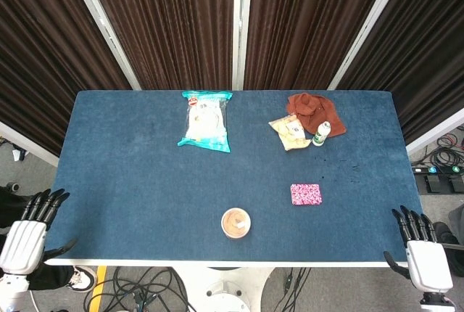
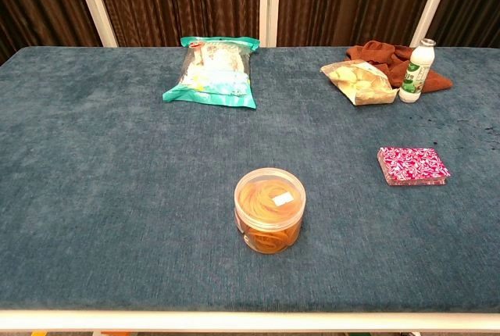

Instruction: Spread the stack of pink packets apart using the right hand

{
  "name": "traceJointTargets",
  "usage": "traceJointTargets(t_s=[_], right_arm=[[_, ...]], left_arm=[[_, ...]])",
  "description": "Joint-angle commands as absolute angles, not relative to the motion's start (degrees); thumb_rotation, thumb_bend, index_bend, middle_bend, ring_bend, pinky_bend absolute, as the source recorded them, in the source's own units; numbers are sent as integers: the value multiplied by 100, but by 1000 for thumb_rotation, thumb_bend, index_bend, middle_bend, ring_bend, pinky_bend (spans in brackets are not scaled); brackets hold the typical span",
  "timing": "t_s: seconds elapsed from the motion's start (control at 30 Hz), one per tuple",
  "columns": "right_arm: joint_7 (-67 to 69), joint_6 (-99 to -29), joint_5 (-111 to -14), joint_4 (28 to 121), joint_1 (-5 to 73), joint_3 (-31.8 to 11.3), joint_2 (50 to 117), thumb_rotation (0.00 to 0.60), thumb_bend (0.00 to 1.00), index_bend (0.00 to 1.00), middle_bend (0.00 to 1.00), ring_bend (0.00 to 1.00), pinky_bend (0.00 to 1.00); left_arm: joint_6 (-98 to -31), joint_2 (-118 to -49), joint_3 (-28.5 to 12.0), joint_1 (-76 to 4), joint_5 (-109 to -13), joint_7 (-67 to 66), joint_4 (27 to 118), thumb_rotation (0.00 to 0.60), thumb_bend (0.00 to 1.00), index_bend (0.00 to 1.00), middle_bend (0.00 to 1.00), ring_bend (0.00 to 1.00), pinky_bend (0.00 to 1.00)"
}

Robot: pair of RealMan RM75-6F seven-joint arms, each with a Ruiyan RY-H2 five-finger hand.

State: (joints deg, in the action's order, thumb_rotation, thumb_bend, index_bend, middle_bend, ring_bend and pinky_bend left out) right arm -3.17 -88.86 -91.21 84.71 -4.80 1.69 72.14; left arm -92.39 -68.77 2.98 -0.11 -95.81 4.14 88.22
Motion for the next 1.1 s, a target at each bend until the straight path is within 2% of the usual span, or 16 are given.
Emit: traceJointTargets(t_s=[0.03,0.1,0.13,0.2,0.4,0.53,0.7,0.9,1.1], right_arm=[[-395,-8681,-9033,8657,-311,54,7087,600,161,7,47,329,461],[-389,-8348,-8869,8913,-131,-24,6942,600,161,48,92,554,712],[-408,-8202,-8811,9023,-44,-57,6882,600,161,81,116,621,774],[-585,-7903,-8688,9236,155,-142,6790,600,161,115,129,678,811],[-1649,-7297,-8188,9590,675,-463,6980,600,160,160,160,745,824],[-2132,-6911,-7772,9672,1041,-689,7208,600,163,201,185,755,826],[-2827,-6376,-7186,9609,1554,-902,7440,600,164,203,194,763,826],[-3344,-5905,-6546,9457,2050,-989,7771,600,163,204,186,763,826],[-3765,-5716,-6049,9342,2413,-963,8074,600,164,204,185,763,826]], left_arm=[[-9248,-6861,296,-7,-9582,429,8836,600,143,111,77,0,79],[-9251,-6850,301,-4,-9586,438,8842,600,143,111,77,0,79],[-9253,-6847,304,-1,-9588,440,8840,600,143,111,77,0,79],[-9253,-6847,312,9,-9581,448,8831,600,143,111,77,0,79],[-9239,-6849,297,14,-9531,522,8780,600,143,111,77,0,79],[-9221,-6856,306,18,-9516,559,8743,600,143,111,77,0,79],[-9216,-6839,303,27,-9486,624,8717,600,143,111,77,0,80],[-9229,-6798,281,18,-9488,639,8749,600,144,111,77,0,81],[-9213,-6781,289,15,-9491,655,8753,600,143,111,77,0,81]])
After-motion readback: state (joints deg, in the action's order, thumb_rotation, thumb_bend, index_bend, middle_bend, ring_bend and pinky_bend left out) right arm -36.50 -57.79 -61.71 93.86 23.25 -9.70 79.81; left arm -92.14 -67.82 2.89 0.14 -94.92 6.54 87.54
